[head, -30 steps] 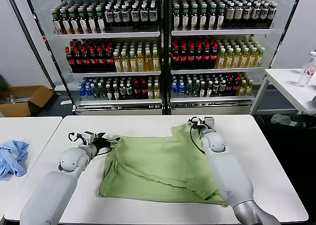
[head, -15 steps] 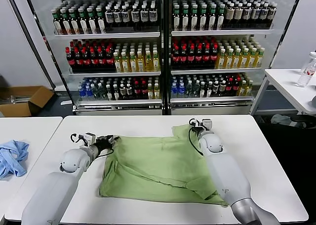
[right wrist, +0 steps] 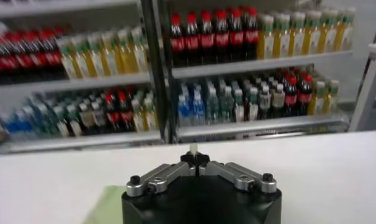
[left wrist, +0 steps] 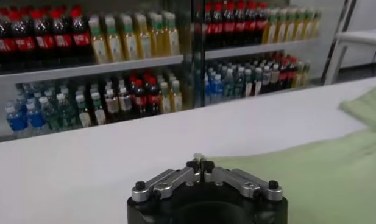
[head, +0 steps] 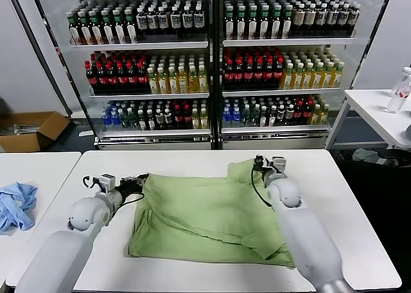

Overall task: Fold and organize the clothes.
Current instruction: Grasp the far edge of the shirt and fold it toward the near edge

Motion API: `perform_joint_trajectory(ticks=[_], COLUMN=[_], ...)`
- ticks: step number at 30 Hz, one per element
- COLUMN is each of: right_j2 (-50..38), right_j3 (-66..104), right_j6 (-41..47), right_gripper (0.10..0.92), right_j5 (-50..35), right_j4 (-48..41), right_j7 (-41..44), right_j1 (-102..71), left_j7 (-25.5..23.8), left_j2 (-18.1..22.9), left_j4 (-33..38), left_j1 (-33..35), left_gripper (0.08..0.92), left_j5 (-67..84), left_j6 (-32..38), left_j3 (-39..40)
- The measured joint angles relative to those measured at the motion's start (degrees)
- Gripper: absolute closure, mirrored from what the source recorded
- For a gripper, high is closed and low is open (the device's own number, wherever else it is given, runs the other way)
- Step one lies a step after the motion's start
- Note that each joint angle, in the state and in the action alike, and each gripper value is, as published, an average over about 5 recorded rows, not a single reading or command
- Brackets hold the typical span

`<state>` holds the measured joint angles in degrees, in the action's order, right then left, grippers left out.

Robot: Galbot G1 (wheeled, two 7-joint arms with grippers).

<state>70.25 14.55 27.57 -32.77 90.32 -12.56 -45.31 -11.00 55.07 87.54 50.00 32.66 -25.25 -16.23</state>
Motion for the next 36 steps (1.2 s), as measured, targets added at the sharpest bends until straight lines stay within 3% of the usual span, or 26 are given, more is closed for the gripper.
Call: perform_joint_trajectory(ticks=[7,16,31,36], right_j2=[-3.85,-5.67,-6.08,-6.2], right_j3=[4.59,10.59,14.86,15.43], right_j6=[1.41,2.36,2.85,2.38], right_gripper=[0.92,0.92,0.917,0.82], right_j5=[-0.93,-0.27,3.21,4.74], right_j4=[15.64,27.81,36.44,37.55], right_j7=[-0.22,-0.28,-0.28,-0.08], right_j1=[-13.84,-28.11,-42.71,-44.76], left_j7=[-0.35,-1.6,-5.04,-5.31], left_j2=[-2.21,-4.13,-5.43,-5.25], left_j4=[6.94,11.53,16.28,16.87], left_j1=[8.53,15.43,22.38,23.41], left_gripper=[0.916,0.916,0.915,0.844], left_j5=[2.31,3.76,1.93,-0.47], left_j6=[2.08,2.26,0.09,-0.84], left_j3=[-3.94,-7.95,-10.77,-11.39])
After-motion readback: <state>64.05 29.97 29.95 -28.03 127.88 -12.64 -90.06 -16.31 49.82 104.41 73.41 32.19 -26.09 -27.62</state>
